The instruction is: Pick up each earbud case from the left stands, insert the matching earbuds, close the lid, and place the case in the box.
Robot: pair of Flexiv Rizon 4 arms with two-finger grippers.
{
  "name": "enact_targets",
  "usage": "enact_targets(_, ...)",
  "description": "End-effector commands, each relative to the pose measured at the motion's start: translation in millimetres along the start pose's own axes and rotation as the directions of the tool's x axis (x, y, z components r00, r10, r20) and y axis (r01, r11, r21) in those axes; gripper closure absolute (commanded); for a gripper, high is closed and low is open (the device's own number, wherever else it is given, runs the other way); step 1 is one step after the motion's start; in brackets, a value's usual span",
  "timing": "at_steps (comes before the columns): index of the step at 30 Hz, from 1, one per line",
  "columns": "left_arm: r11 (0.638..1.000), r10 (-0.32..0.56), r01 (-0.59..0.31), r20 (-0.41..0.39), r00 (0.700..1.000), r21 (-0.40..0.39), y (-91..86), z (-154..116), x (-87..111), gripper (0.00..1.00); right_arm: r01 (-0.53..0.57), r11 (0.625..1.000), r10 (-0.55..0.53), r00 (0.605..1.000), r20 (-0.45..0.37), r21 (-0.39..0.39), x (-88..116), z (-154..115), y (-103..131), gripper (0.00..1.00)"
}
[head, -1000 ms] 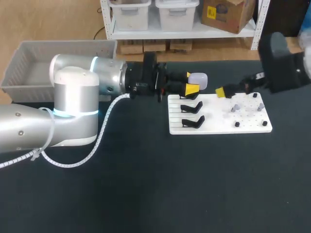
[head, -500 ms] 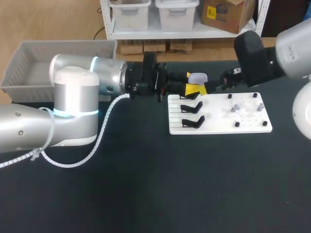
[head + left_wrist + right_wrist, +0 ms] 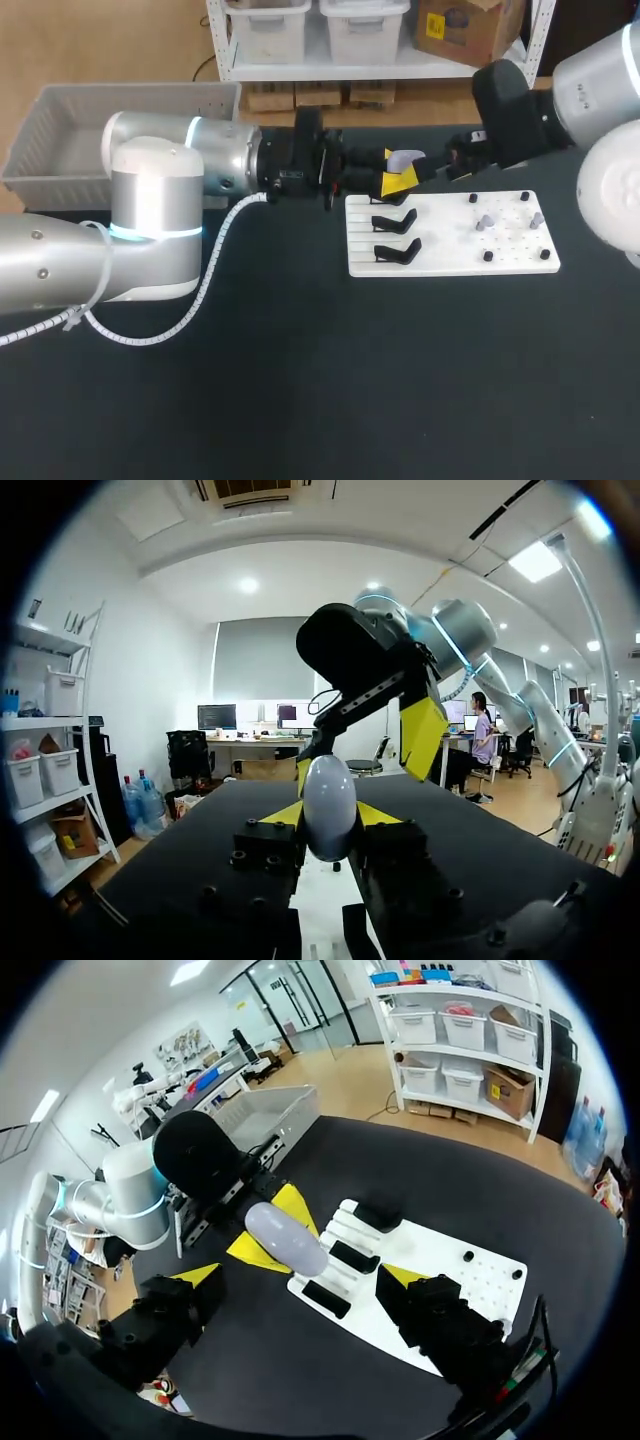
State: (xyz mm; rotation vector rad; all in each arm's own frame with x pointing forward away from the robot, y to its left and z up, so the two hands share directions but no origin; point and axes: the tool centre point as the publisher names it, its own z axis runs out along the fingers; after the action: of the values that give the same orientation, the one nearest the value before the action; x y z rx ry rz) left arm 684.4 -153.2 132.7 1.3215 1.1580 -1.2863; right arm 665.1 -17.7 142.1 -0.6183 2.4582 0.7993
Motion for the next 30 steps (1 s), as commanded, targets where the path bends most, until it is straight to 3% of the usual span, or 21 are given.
enact_targets(1,1.000,0.003,-0.003,0.002,1.000,-0.002,-0.3,0,0.8,1.00,-0.002,1.000,0.002,1.000,-0.003,-0.029,-2,3,-5,0.00)
enact_targets(30,1.000,0.003,-0.003,0.002,1.000,-0.002,-0.3,0,0.8,1.00,-0.044,0.999,0.044,0.999,0.012,0.024,-14,1,-19,0.00)
